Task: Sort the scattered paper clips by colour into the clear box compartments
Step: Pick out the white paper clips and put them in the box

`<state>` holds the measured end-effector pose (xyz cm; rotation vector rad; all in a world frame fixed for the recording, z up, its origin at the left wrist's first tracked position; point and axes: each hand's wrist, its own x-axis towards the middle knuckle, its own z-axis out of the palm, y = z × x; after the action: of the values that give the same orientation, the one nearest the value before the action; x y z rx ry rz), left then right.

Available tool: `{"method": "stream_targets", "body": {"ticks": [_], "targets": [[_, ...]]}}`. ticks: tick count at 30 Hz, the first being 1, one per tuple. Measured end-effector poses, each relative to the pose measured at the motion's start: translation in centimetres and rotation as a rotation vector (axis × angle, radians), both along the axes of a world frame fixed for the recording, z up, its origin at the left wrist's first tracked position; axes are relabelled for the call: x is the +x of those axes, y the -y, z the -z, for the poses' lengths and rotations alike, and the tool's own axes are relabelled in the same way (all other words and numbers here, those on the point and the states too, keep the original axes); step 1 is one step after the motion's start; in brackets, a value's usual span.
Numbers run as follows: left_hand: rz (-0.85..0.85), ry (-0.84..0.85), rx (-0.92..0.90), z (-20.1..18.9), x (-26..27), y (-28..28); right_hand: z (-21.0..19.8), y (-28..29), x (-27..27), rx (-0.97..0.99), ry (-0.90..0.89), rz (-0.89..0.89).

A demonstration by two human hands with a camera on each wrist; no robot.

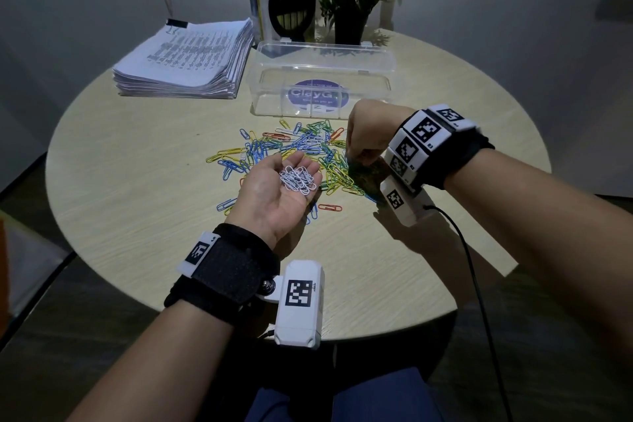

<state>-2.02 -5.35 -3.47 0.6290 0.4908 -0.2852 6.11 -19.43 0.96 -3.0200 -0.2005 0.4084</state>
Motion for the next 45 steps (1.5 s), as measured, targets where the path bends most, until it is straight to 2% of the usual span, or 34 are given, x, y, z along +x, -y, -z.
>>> {"method": "stream_targets", "body": {"ticks": [10,15,18,21,23,27,30,33,35,40,45], "targets": [[-0.002,0.0,0.001,0.0,0.1,0.0,0.4,-0.8,-0.1,-0.079,-0.042,0.05],[0.002,-0.007,0.004,0.0,0.1,0.0,0.1,0.1,0.2,-0.02,-0.051,0.05],[0.003,-0.005,0.003,0.0,0.2,-0.1,-0.6,0.6,0.3,0.128,-0.077,0.061],[0.014,0.001,0.023,-0.1,0.3,0.2,-2.1,-0.1,-0.6,0.259,-0.115,-0.025],[0.018,0.011,0.016,-0.1,0.3,0.5,-3.1,-1.3,-1.6,0.277,-0.162,-0.118],[-0.003,0.056,-0.133,0.0,0.6,1.0,-4.0,-3.5,-3.0,0.309,-0.227,-0.221],[-0.02,0.059,-0.117,0.2,0.7,1.0,-4.2,-3.9,-3.3,0.413,-0.247,-0.199],[-0.025,0.032,-0.079,0.3,0.4,0.7,-4.5,-3.1,-2.9,0.491,-0.167,-0.117],[-0.032,0.01,-0.057,0.4,0.4,0.4,-4.1,-2.3,-2.2,0.429,-0.101,-0.065],[-0.035,0.01,-0.043,0.0,0.2,-0.1,-1.0,-1.4,-1.1,0.074,0.02,-0.068],[-0.035,0.003,-0.031,0.1,0.1,-0.4,-0.2,-0.9,-1.5,0.02,-0.05,-0.097]]}}
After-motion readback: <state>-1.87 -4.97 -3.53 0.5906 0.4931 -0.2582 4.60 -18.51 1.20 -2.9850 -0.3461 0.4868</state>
